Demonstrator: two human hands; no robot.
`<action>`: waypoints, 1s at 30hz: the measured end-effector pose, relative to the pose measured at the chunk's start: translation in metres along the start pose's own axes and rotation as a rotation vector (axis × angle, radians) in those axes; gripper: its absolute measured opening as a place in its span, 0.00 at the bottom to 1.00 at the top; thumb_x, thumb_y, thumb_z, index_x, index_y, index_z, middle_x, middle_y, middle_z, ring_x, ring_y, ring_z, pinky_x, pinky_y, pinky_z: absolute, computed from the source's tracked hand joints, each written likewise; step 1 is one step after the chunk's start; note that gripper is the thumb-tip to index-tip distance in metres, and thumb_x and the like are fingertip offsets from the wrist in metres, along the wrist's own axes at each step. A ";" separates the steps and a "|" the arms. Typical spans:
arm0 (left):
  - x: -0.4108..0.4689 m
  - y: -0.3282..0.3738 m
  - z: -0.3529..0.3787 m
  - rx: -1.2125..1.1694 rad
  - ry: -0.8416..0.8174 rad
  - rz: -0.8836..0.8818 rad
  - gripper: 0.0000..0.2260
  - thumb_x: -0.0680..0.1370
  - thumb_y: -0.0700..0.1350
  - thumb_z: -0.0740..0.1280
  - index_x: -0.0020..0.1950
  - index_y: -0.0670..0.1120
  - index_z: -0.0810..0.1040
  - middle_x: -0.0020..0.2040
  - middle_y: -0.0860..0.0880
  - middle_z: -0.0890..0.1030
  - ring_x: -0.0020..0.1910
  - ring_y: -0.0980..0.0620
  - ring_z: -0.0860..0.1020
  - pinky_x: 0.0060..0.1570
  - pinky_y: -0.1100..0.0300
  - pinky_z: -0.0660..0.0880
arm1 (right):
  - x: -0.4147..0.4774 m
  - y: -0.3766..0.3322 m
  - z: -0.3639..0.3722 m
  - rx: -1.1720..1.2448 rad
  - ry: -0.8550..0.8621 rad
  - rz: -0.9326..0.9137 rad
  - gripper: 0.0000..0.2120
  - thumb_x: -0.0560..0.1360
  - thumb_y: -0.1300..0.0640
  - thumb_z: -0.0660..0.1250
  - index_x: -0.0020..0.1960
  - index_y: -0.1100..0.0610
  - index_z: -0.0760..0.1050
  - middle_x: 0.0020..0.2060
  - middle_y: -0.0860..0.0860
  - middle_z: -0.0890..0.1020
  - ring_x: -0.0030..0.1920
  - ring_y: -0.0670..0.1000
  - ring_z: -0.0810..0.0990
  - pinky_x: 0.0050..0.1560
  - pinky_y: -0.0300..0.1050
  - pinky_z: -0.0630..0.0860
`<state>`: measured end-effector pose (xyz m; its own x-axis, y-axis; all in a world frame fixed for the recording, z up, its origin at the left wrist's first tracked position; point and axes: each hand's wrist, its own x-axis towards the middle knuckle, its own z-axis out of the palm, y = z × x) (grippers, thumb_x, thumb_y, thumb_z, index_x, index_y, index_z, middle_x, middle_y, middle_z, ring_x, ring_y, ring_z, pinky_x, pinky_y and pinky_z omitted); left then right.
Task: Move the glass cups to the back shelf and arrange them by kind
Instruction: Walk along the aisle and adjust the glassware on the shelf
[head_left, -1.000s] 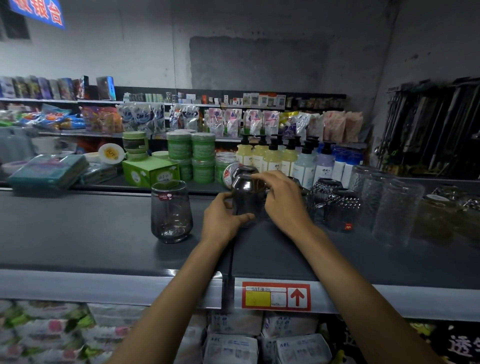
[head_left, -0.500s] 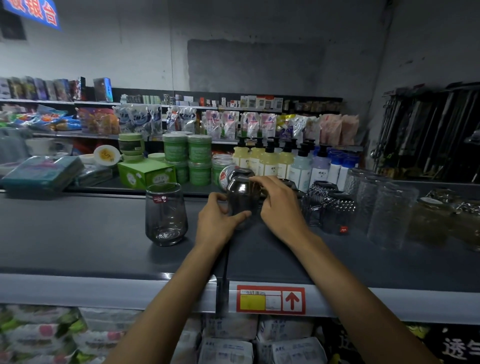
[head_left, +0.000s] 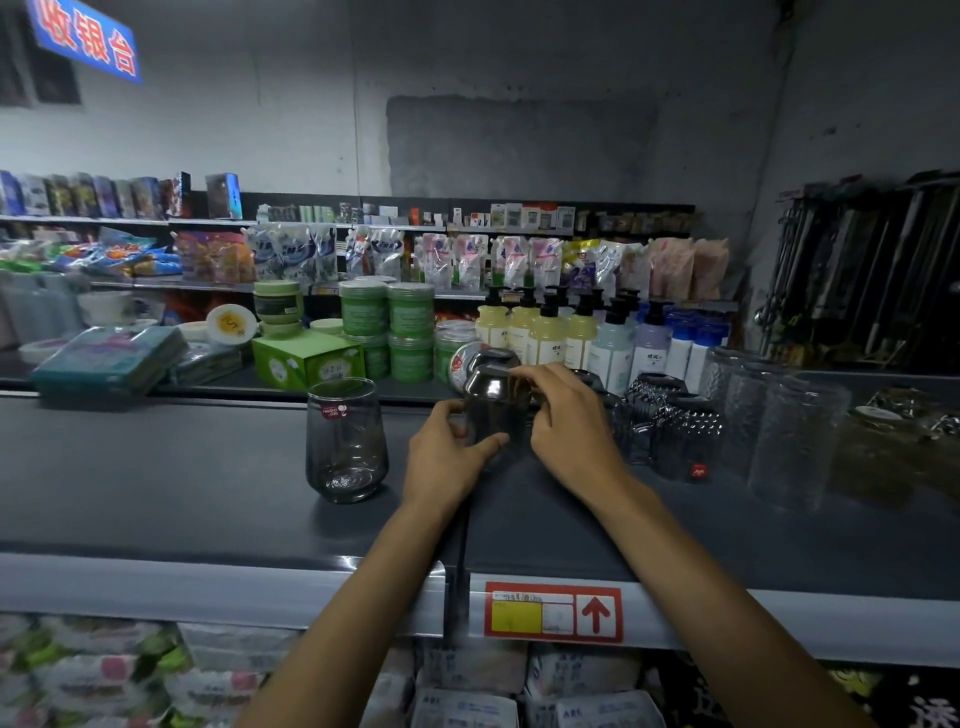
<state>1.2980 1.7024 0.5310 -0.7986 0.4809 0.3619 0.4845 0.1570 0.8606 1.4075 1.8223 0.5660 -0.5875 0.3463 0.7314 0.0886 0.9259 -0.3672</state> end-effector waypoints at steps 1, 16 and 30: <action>-0.001 0.001 0.000 0.003 0.000 -0.005 0.30 0.72 0.54 0.80 0.70 0.48 0.74 0.46 0.59 0.76 0.49 0.54 0.79 0.48 0.61 0.72 | 0.000 0.000 0.000 0.005 -0.001 -0.001 0.29 0.72 0.76 0.60 0.68 0.56 0.77 0.63 0.51 0.78 0.63 0.52 0.77 0.66 0.47 0.76; -0.035 0.070 -0.129 0.366 0.400 0.456 0.13 0.76 0.53 0.73 0.59 0.53 0.80 0.51 0.51 0.81 0.50 0.50 0.80 0.48 0.50 0.80 | -0.012 -0.100 0.009 0.487 -0.143 0.176 0.25 0.75 0.68 0.69 0.70 0.56 0.74 0.59 0.54 0.80 0.60 0.52 0.81 0.59 0.45 0.81; -0.021 0.031 -0.156 0.381 0.073 0.031 0.33 0.70 0.60 0.79 0.73 0.52 0.76 0.61 0.48 0.85 0.57 0.48 0.83 0.57 0.51 0.81 | -0.017 -0.117 0.076 0.582 -0.483 0.369 0.37 0.67 0.53 0.83 0.72 0.53 0.71 0.63 0.53 0.81 0.63 0.54 0.80 0.64 0.55 0.78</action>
<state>1.2741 1.5623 0.6059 -0.7984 0.4299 0.4217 0.5954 0.4592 0.6592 1.3458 1.6968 0.5528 -0.8938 0.3859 0.2285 -0.0087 0.4945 -0.8691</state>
